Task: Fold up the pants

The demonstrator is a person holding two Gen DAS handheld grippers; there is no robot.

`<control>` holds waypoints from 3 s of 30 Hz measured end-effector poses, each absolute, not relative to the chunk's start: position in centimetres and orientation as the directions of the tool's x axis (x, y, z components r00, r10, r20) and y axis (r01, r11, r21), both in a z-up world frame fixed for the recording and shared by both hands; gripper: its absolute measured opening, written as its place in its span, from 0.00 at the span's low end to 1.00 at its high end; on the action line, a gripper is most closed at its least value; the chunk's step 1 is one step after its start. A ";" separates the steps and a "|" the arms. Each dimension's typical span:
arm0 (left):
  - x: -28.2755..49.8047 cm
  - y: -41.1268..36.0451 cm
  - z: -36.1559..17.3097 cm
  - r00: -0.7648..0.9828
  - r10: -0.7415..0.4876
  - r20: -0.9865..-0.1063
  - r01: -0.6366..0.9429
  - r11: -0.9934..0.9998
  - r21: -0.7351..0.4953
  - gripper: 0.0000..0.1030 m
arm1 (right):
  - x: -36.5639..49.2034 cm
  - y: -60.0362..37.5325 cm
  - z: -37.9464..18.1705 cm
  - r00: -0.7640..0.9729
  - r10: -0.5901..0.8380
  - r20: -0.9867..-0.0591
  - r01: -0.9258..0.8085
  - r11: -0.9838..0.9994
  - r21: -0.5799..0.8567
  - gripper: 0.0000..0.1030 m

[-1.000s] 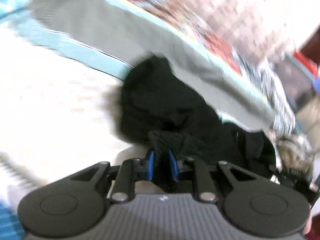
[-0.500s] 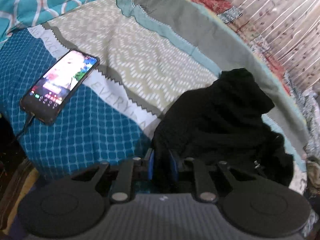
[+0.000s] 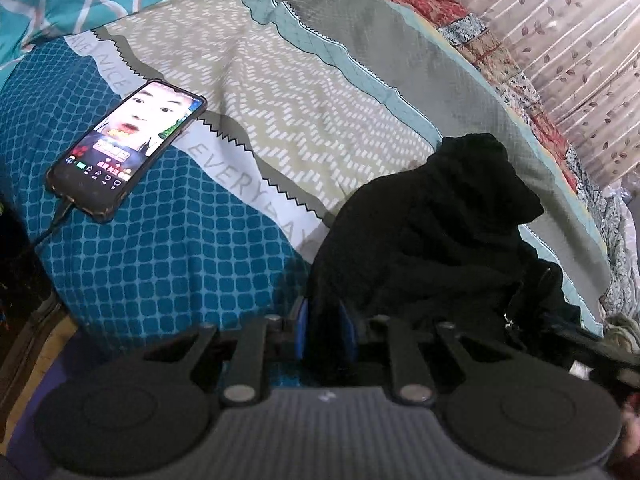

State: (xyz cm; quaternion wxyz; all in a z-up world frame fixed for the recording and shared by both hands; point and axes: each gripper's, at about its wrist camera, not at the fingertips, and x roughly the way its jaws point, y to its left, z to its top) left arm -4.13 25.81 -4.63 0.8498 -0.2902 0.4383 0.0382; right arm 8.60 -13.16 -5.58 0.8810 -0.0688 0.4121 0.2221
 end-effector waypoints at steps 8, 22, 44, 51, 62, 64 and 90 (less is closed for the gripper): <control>-4.3 26.0 -4.5 0.621 -0.200 -0.758 -0.315 0.822 -0.474 0.17 | 11.8 -20.6 -5.0 0.633 0.204 -0.747 -0.298 0.955 0.008 0.27; -4.1 25.0 -4.6 0.603 -0.161 -0.781 -0.341 0.833 -0.435 0.29 | 11.4 -53.0 4.9 0.707 -0.401 -0.583 0.520 0.853 0.044 0.14; -2.8 28.0 -4.2 0.582 -0.170 -0.795 -0.459 0.739 -0.493 0.09 | 8.6 -53.3 -5.6 0.747 0.023 -0.664 0.556 0.526 0.644 0.09; -2.5 31.1 0.6 0.648 -0.199 -0.736 -0.389 0.744 -0.543 0.08 | 2.3 -53.4 5.1 0.830 -0.176 -0.529 0.505 0.641 0.579 0.09; -5.5 32.3 -2.8 0.583 -0.068 -0.810 -0.423 0.826 -0.374 0.04 | -5.5 -53.4 -1.7 0.525 -0.362 -0.770 0.757 0.612 0.229 0.58; -5.0 32.1 -2.3 0.615 -0.062 -0.786 -0.395 0.839 -0.375 0.06 | -7.8 -53.4 -2.9 0.521 -0.364 -0.772 0.801 0.520 0.295 0.57; 8.9 17.5 -3.4 0.783 -0.302 -0.543 0.185 0.948 -0.260 0.13 | 33.1 -14.8 4.5 0.564 0.454 -0.690 -0.337 0.889 0.309 0.67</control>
